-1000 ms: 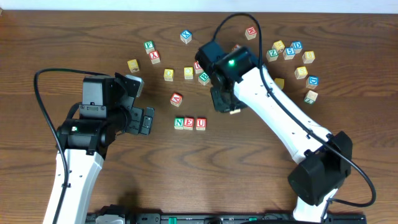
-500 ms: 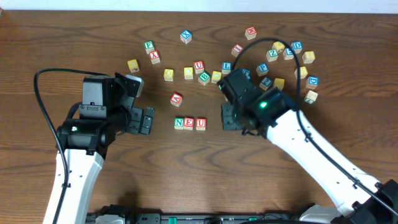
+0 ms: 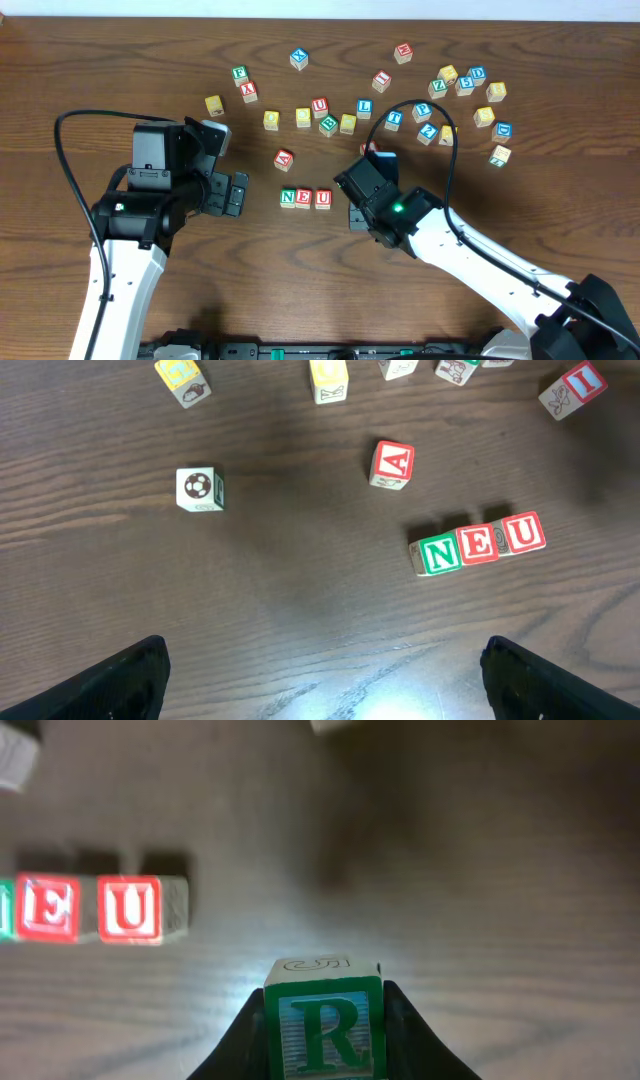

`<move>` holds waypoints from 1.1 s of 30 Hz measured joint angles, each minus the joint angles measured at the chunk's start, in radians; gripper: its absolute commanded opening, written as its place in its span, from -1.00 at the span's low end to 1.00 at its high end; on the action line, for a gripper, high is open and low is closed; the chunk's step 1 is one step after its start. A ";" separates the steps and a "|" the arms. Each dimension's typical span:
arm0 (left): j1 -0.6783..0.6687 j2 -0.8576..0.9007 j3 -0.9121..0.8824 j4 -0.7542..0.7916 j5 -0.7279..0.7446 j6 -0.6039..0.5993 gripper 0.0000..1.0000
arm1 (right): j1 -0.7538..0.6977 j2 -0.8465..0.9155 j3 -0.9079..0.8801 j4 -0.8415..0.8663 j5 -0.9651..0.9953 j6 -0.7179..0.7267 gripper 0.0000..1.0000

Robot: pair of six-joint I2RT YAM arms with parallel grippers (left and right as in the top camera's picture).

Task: Spell out NEURIPS
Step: 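Carry the green R block toward the right of the U block, then lower the green R block beside the U block, adjusting alignment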

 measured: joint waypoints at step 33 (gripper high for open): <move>0.000 0.000 0.000 0.000 0.000 0.000 0.96 | 0.018 0.165 -0.006 0.222 0.083 0.000 -0.98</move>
